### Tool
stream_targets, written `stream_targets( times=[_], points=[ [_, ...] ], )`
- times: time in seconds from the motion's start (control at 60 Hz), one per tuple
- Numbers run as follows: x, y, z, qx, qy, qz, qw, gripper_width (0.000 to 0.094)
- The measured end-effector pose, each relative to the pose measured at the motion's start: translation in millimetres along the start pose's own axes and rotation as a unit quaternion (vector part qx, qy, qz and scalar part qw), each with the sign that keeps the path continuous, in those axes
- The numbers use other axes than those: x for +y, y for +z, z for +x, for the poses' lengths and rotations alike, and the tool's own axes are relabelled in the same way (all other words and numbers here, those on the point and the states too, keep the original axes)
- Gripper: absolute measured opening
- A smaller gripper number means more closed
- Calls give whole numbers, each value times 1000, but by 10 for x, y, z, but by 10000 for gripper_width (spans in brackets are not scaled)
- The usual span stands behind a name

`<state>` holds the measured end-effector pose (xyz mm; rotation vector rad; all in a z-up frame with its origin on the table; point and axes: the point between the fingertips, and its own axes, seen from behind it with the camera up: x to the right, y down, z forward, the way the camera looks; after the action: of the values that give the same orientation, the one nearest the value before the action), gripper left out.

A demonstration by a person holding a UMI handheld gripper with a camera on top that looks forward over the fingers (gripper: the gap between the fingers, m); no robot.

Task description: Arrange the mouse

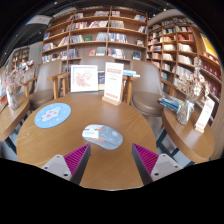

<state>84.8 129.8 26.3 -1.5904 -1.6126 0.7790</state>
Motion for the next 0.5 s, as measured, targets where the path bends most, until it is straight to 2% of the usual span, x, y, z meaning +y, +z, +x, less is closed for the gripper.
stream_targets(
  times=[0.2,0.5],
  points=[
    [65,349,0,-3,-6,-24,1000,852],
    [-53,683,-9,-10,-3,-34,999,850]
  ],
)
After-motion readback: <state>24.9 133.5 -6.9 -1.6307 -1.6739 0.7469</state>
